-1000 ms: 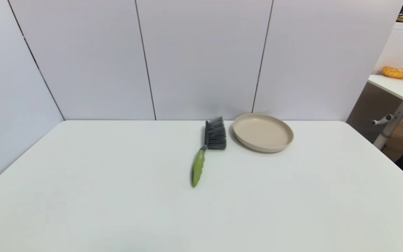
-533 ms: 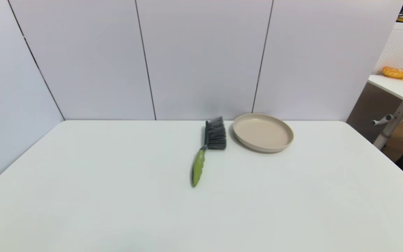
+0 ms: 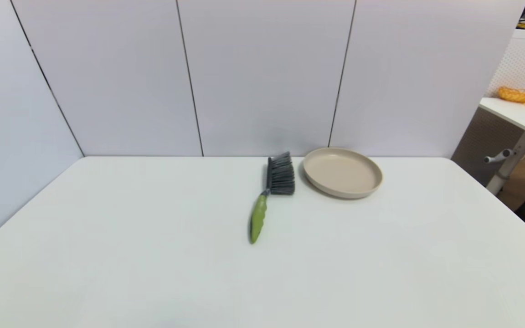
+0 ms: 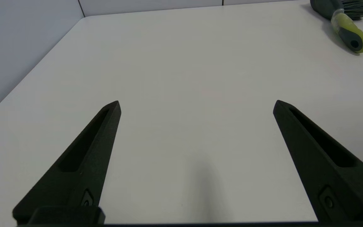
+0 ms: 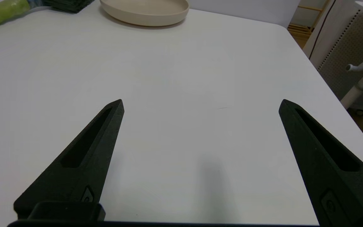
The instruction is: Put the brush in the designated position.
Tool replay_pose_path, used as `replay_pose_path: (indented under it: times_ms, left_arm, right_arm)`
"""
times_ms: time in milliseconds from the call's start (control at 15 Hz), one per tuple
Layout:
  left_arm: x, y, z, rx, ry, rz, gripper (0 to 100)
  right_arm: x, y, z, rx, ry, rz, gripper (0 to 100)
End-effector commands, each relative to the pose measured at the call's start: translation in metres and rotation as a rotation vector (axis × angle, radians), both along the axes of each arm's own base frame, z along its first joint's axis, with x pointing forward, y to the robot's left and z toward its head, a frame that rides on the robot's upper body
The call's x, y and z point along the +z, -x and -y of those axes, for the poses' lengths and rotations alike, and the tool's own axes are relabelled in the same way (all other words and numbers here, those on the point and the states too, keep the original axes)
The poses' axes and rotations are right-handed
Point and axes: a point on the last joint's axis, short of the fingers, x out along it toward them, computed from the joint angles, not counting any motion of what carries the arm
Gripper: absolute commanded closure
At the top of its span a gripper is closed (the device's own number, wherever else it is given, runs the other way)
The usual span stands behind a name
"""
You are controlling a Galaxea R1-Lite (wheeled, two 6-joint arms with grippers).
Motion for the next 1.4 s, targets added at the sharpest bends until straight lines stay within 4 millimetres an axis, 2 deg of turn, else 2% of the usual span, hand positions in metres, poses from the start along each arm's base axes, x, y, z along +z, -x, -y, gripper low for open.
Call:
replay_pose_path:
  times_ms: [67, 1400]
  left_arm:
    - [-0.0004, -0.0001, -0.0002, 0.008, 0.010, -0.002, 0]
    - [-0.0004, -0.0001, -0.0002, 0.008, 0.010, -0.002, 0]
  right_arm:
    - [-0.0004, -0.0002, 0.0000, 0.001, 0.001, -0.002, 0]
    - [-0.0004, -0.0002, 0.0002, -0.007, -0.019, -0.003, 0]
